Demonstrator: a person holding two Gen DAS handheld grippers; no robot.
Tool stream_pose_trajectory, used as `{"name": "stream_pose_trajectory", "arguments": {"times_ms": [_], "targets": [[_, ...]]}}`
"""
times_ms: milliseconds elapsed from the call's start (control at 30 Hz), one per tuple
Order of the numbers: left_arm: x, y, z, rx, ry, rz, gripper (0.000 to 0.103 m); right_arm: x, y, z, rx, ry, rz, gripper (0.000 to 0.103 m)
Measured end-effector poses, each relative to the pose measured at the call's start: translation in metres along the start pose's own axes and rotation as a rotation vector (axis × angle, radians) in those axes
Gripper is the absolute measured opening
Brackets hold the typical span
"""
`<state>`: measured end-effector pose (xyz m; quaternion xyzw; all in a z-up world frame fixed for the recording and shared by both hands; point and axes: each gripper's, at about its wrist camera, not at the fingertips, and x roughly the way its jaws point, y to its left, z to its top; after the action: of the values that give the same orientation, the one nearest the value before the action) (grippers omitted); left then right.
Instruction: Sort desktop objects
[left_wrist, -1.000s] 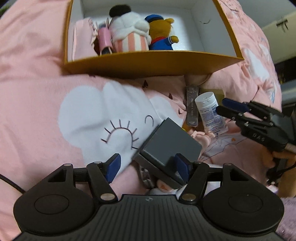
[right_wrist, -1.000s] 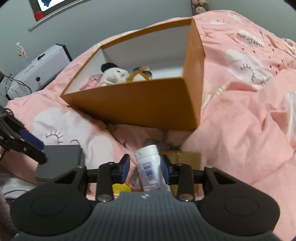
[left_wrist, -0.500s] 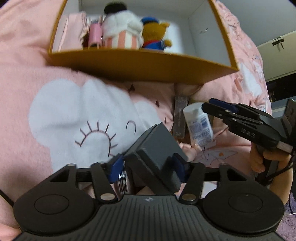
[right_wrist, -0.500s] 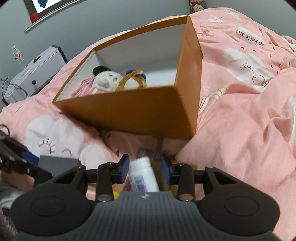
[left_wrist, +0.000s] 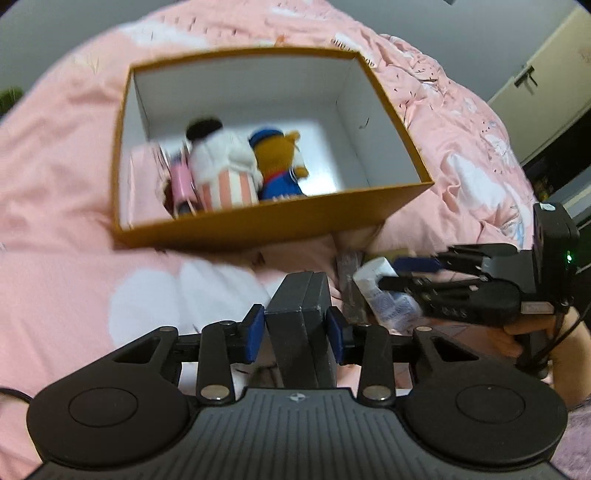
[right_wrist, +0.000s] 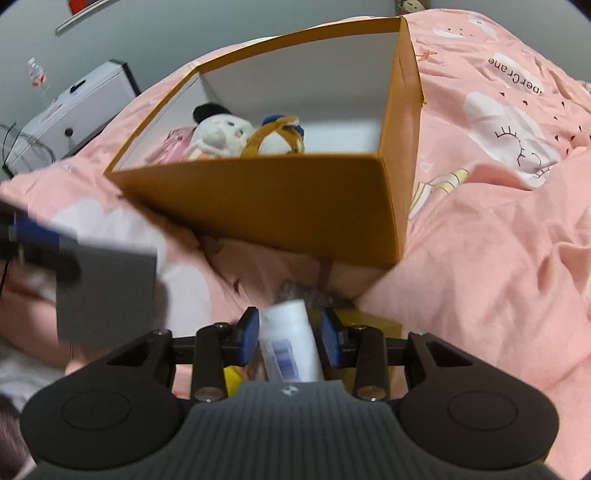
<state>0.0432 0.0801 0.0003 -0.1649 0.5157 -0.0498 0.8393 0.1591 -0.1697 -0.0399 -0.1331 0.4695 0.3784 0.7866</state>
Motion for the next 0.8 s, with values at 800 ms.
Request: {"name": "stream_pose_trajectory", "arguments": {"times_ms": [800], "targets": [[0.022, -0.002, -0.008, 0.075, 0.019, 0.087, 0.044, -0.006, 0.015, -0.028, -0.057, 0.039, 0.074, 0.027]]}}
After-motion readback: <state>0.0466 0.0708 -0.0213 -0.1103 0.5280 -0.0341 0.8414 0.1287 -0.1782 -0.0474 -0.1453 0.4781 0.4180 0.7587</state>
